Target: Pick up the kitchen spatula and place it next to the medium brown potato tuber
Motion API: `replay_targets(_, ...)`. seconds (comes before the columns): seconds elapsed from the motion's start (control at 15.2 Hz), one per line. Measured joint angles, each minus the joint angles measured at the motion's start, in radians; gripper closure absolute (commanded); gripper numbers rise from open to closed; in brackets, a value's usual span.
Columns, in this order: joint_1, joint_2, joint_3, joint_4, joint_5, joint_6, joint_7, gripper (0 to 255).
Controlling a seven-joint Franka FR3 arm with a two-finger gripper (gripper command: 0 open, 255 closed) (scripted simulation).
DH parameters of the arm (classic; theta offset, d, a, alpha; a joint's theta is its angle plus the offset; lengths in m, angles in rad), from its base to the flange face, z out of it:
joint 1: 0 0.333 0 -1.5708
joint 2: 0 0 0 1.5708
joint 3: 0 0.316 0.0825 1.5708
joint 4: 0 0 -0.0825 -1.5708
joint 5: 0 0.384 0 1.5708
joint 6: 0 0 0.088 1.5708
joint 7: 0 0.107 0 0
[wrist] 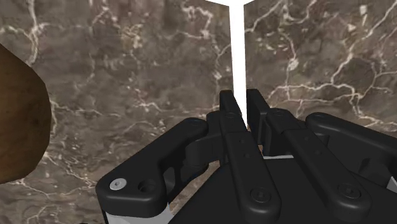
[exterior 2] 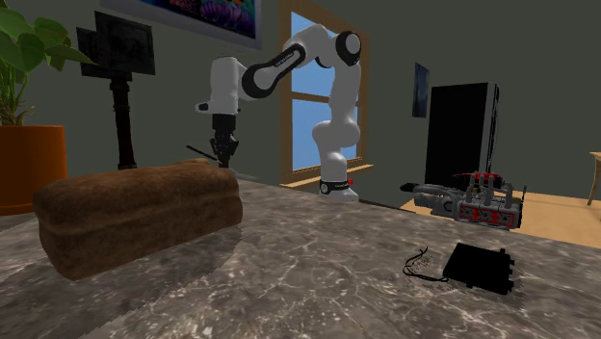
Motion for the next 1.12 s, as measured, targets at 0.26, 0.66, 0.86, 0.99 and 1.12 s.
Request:
replay_targets(0.26, 0.000, 0.035, 0.000, -0.027, 0.002, 0.062, -0.003, 255)
replay_targets(0.66, 0.000, 0.075, -0.001, -0.057, 0.003, 0.132, -0.006, 255)
replay_targets(0.86, 0.001, 0.077, 0.000, -0.059, 0.004, 0.136, -0.006, 255)
replay_targets(0.99, 0.001, 0.077, 0.000, -0.060, 0.004, 0.137, -0.006, 0)
replay_targets(1.12, 0.001, 0.077, 0.000, -0.060, 0.004, 0.137, -0.006, 0)
